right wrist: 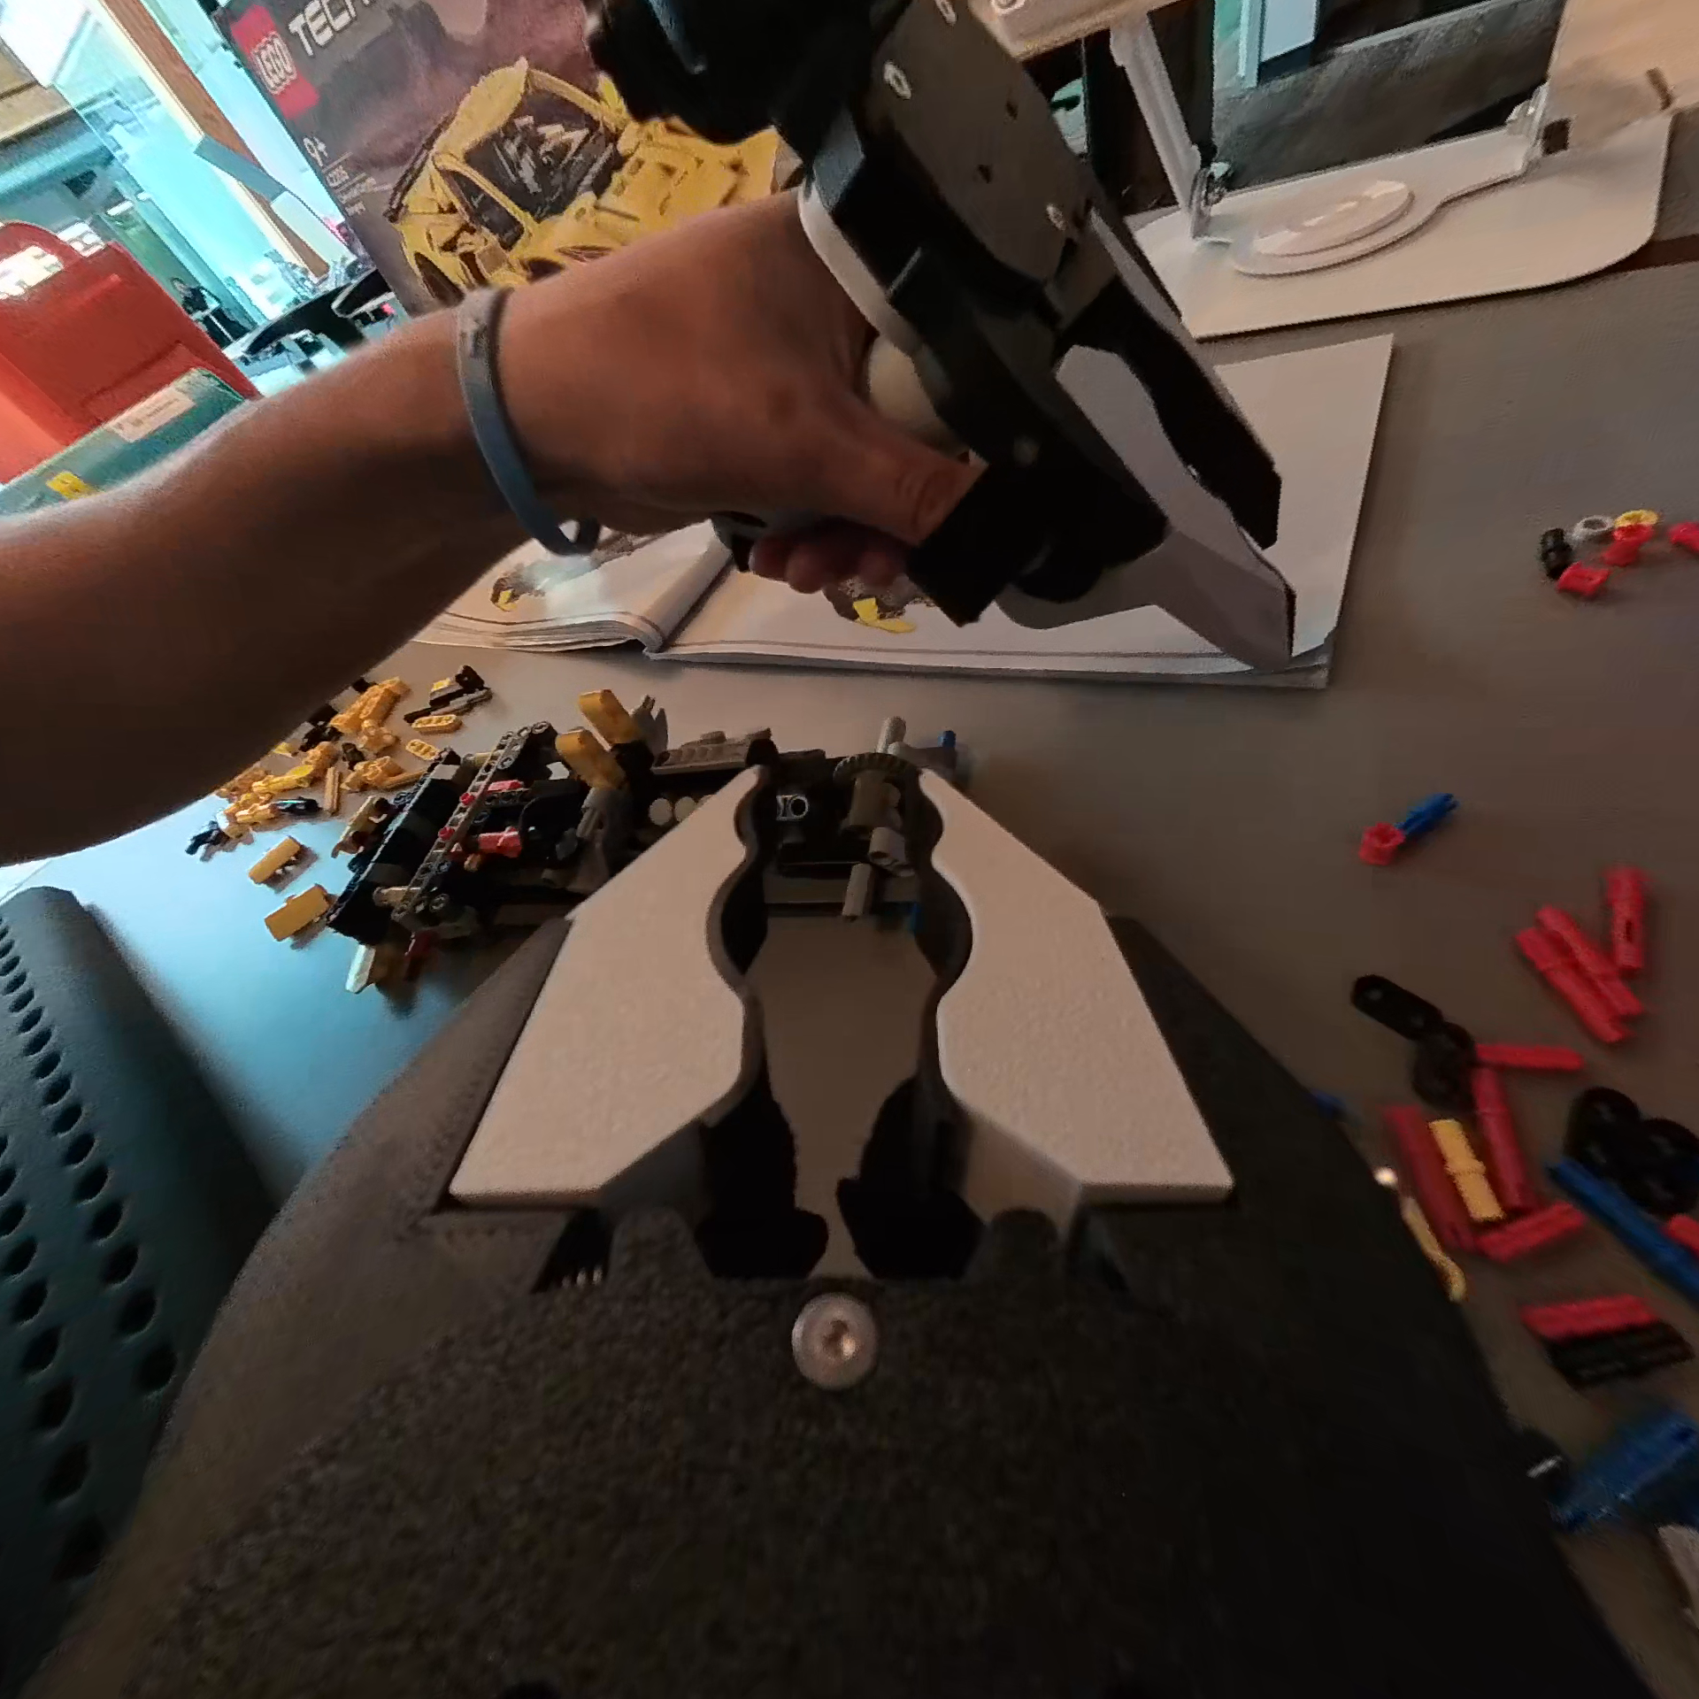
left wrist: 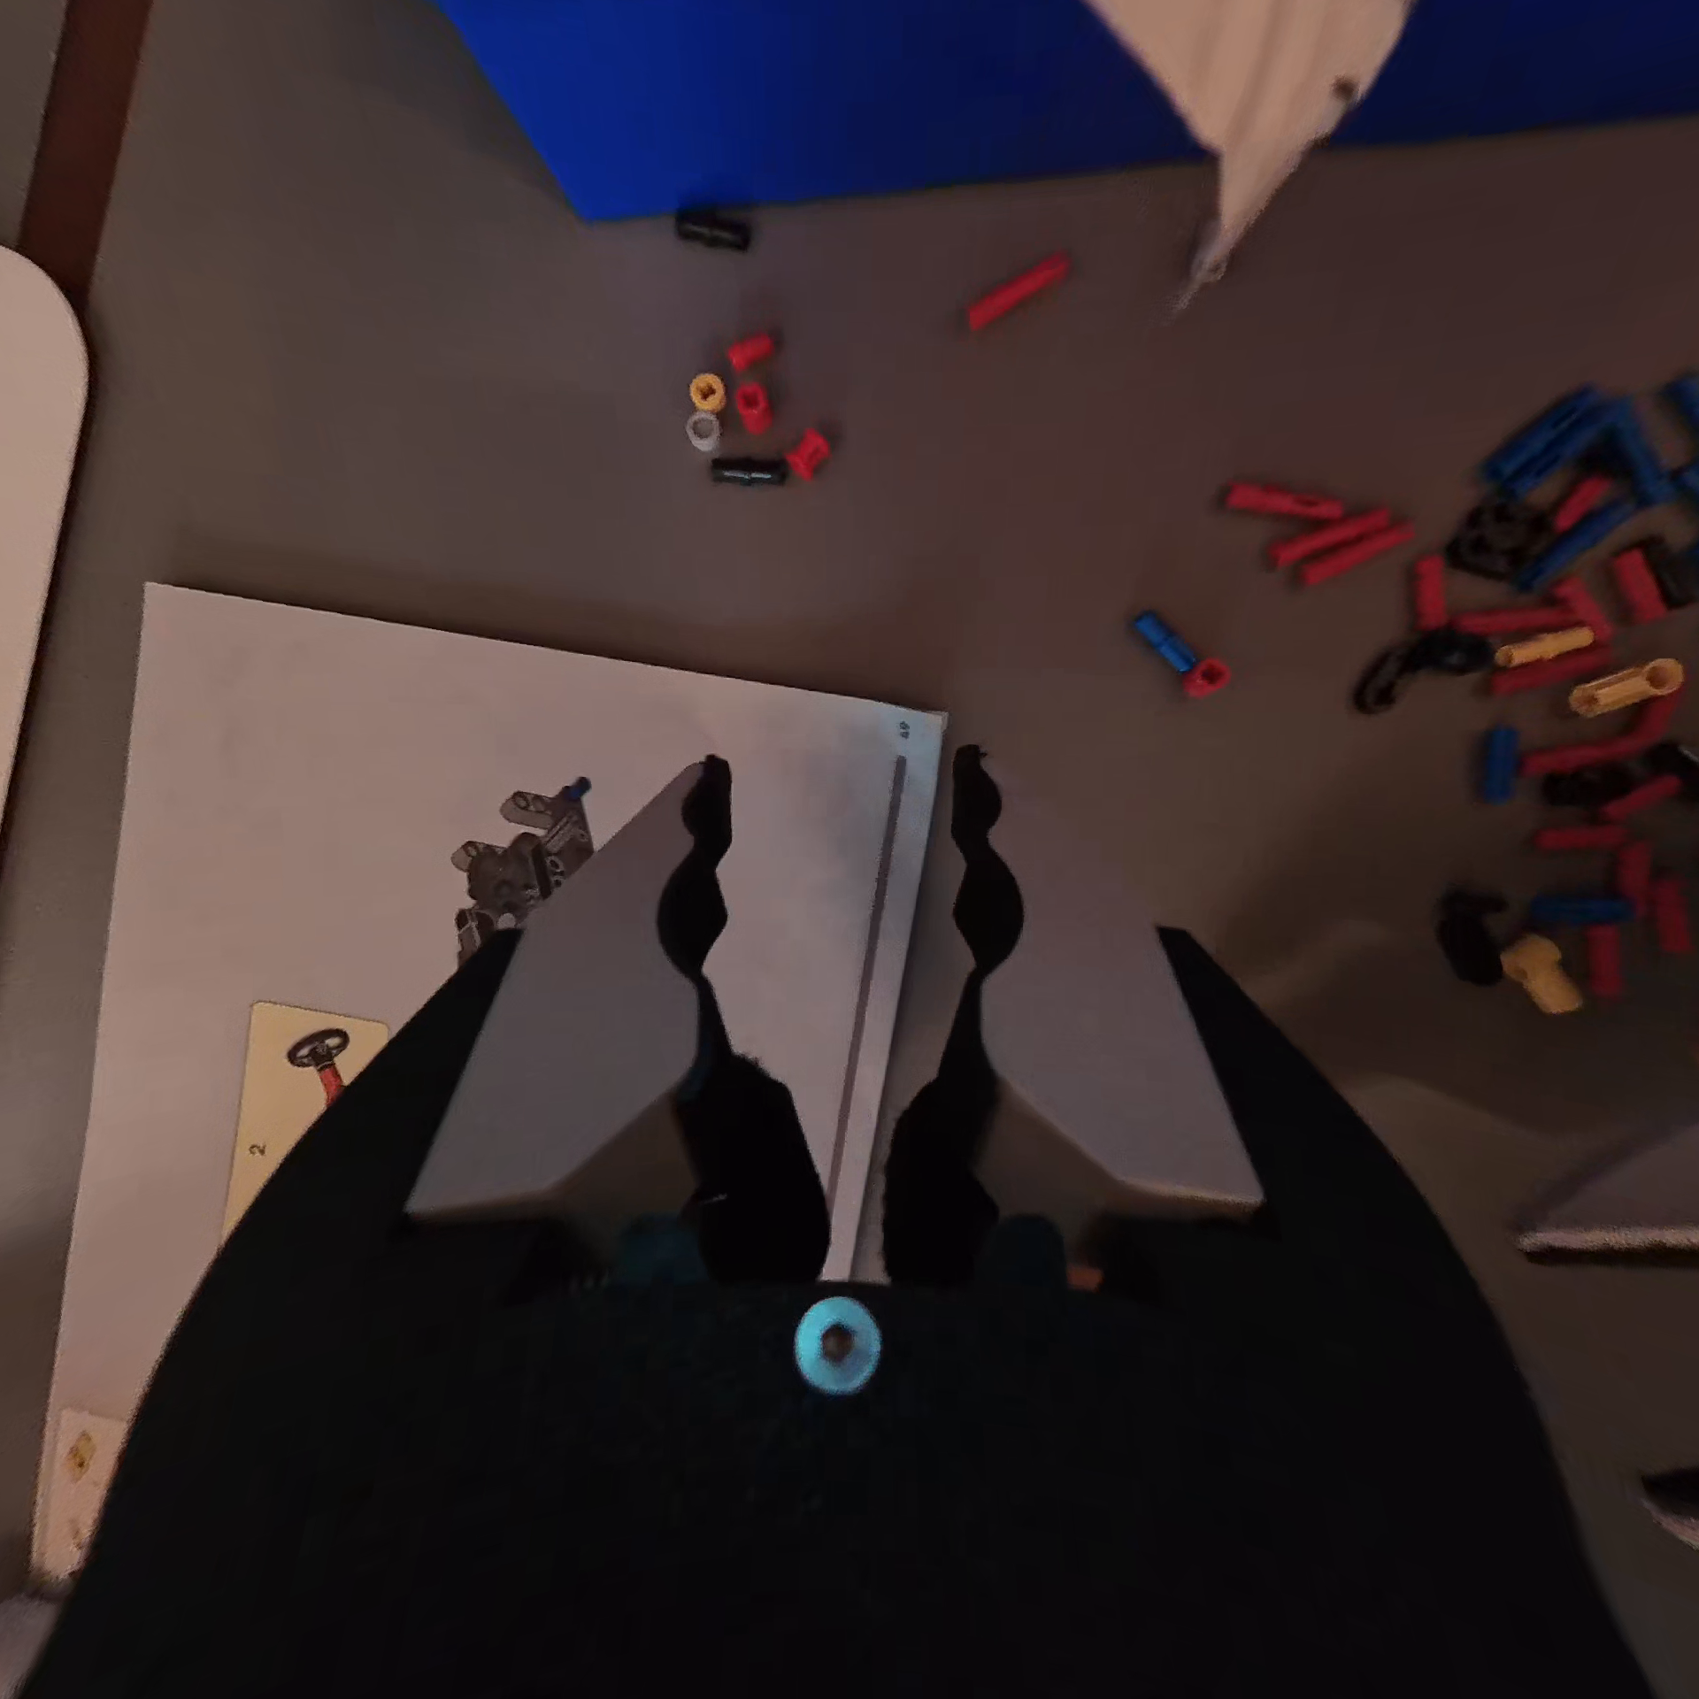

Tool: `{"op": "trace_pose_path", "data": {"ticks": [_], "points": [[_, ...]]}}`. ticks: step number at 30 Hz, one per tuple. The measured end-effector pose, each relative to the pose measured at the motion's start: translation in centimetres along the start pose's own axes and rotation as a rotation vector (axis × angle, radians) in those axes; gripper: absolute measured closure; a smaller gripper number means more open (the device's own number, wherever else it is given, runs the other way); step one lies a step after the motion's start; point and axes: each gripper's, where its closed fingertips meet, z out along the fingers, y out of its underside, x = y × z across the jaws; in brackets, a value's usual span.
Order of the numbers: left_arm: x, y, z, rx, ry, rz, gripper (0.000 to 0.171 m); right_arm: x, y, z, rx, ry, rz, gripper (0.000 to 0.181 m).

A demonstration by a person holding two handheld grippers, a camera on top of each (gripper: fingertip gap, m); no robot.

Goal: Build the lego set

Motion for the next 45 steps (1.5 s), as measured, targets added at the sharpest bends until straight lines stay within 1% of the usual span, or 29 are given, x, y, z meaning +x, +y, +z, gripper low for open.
{"op": "trace_pose_path", "data": {"ticks": [7, 10, 13, 17, 20, 26, 31, 34, 37, 39, 45], "points": [[-1.2, 0.0, -0.2, 0.01, -0.049, -0.001, 0.128, -0.1, 0.2, 0.1, -0.009, -0.011, 0.009, 0.155], [-0.9, -0.3, -0.5, 0.024, -0.028, -0.008, 0.13, -0.2, 0.3, 0.1, -0.014, -0.014, 0.008, 0.155], [0.0, -0.6, -0.2, 0.037, 0.021, -0.012, 0.127, -0.2, 0.4, 0.2, -0.019, -0.016, 0.004, 0.155], [-0.4, -0.5, 0.5, 0.021, -0.018, 0.002, 0.126, -0.3, 0.5, 0.3, -0.026, -0.016, 0.001, 0.155], [-0.7, -0.5, 0.3, 0.026, -0.02, -0.009, 0.126, -0.3, 0.6, 0.3, -0.029, -0.02, 0.002, 0.155], [-1.2, -0.3, -0.2, 0.032, -0.04, -0.011, 0.135, -0.4, 0.7, 0.4, -0.033, -0.028, 0.005, 0.155], [0.1, 0.1, 0.6, 0.008, 0.016, 0.02, 0.151, -0.4, 0.7, 0.4, -0.035, -0.027, 0.002, 0.155], [0.8, -0.3, 0.7, 0.021, 0.051, 0.007, 0.154, -0.4, 0.7, 0.4, -0.035, -0.027, 0.003, 0.155], [1.4, -0.3, 1.0, 0.008, 0.075, -0.001, 0.16, -0.4, 0.7, 0.4, -0.035, -0.028, 0.002, 0.155], [1.6, -0.2, 1.1, -0.002, 0.079, 0.008, 0.167, -0.4, 0.7, 0.4, -0.036, -0.03, 0.002, 0.155], [1.2, -0.3, 0.8, -0.007, 0.04, 0.018, 0.171, -0.5, 0.7, 0.4, -0.036, -0.035, 0.003, 0.155]]}}
